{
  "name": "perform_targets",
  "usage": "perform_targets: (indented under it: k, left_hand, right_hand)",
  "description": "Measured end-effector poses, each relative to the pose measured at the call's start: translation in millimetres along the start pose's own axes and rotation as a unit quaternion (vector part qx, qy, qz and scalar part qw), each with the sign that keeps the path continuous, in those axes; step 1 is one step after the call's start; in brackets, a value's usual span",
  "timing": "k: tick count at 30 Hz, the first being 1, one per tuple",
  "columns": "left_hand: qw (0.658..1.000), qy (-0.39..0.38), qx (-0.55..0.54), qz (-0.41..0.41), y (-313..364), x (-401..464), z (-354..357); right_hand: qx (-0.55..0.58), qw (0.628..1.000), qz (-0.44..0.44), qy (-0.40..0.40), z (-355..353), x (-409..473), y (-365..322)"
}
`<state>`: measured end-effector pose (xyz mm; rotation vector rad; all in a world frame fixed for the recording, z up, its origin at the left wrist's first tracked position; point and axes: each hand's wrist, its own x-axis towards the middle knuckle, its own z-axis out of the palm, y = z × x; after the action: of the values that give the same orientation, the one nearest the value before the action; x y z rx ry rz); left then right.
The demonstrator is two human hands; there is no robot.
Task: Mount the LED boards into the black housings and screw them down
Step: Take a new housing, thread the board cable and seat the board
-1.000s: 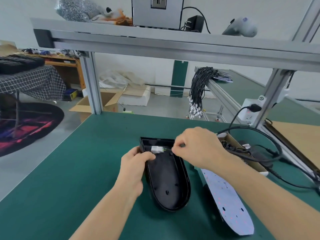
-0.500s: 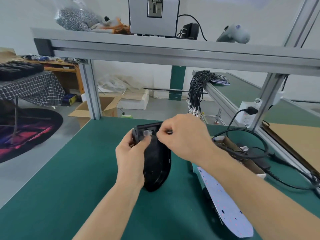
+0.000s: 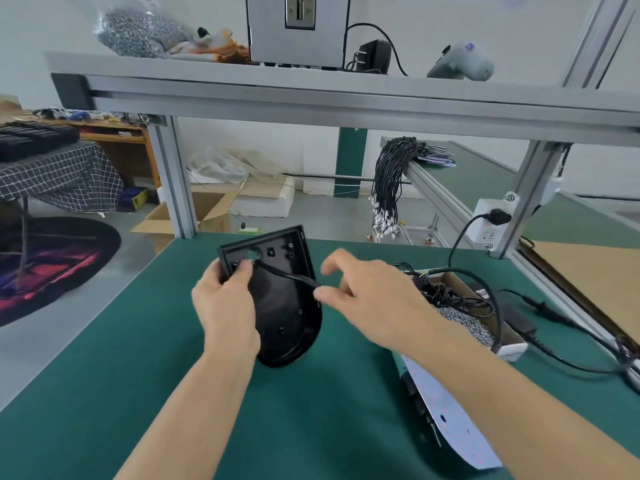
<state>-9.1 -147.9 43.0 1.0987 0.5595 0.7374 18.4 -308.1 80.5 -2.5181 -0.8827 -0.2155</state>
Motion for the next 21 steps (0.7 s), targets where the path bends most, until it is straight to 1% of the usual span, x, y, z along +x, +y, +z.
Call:
perform_targets:
  k: [1, 2, 4, 5, 6, 7, 9, 10, 11, 12, 13, 14, 15, 16, 18, 19, 21]
  left_hand:
    - [1.0, -0.011, -0.004, 0.003, 0.3, 0.5, -0.7]
    - [0.999, -0.042, 0.007, 0.012, -1.0, -3.3, 1.5]
    - [0.991, -0.121, 0.049, 0.024, -8.4, -18.5, 11.8]
    - [0.989, -0.134, 0.058, 0.008, -12.0, -24.0, 17.1]
    - [0.99, -0.128, 0.049, -0.023, -12.7, -26.2, 21.4]
    - [0.992, -0.107, 0.023, -0.059, -12.2, -23.3, 22.9]
    - [0.993, -0.037, -0.028, -0.107, -6.3, -4.8, 17.1]
    - [0.992, 0.002, -0.044, -0.115, -2.5, 8.5, 10.6]
    - [0.992, 0.038, -0.049, -0.112, 0.3, 20.8, 3.6]
    - [0.992, 0.065, -0.046, -0.096, 2.2, 29.4, -2.7]
    - [0.994, 0.076, -0.042, -0.068, 2.8, 32.4, -5.9]
    - [0.997, 0.065, -0.038, -0.035, 1.6, 29.1, -4.3]
    - [0.999, 0.034, -0.029, -0.007, -1.7, 20.7, 0.8]
    - [1.0, -0.009, -0.018, 0.014, -6.8, 8.0, 9.1]
    - [0.995, -0.089, -0.002, 0.034, -18.6, -18.2, 26.0]
    - [0.994, -0.105, -0.002, 0.034, -21.2, -26.6, 32.2]
    - [0.996, -0.083, -0.024, 0.019, -19.5, -21.3, 33.9]
  right_hand:
    - [0.015, 1.0, 0.009, -0.003, -2.9, 0.2, 0.4]
    - [0.015, 1.0, 0.013, 0.015, -3.3, 3.1, -1.8]
    - [-0.026, 0.997, 0.024, 0.066, 3.8, 16.1, -10.3]
    - [-0.044, 0.995, 0.029, 0.081, 8.3, 22.2, -16.3]
    - [-0.047, 0.996, 0.032, 0.074, 12.3, 25.4, -21.3]
    - [-0.033, 0.998, 0.033, 0.047, 15.4, 25.0, -22.1]
    - [-0.034, 0.998, 0.034, -0.05, 12.7, 10.3, -16.9]
    - [-0.05, 0.995, 0.029, -0.087, 9.2, -0.4, -10.0]
    - [-0.06, 0.993, 0.017, -0.103, 4.7, -11.2, -1.7]
    - [-0.071, 0.993, 0.006, -0.099, -2.0, -19.9, 5.3]
    - [-0.066, 0.996, -0.006, -0.064, -8.1, -24.1, 10.1]
    - [-0.046, 0.999, -0.018, -0.013, -12.7, -24.1, 11.7]
    - [-0.033, 0.998, -0.03, 0.041, -13.3, -19.3, 10.7]
    - [-0.045, 0.995, -0.039, 0.077, -10.5, -10.1, 6.4]
    - [-0.125, 0.985, -0.055, 0.102, 4.3, 13.0, -6.5]
    - [-0.147, 0.982, -0.066, 0.101, 13.0, 21.3, -11.5]
    - [-0.144, 0.979, -0.113, 0.09, 18.8, 25.2, -9.4]
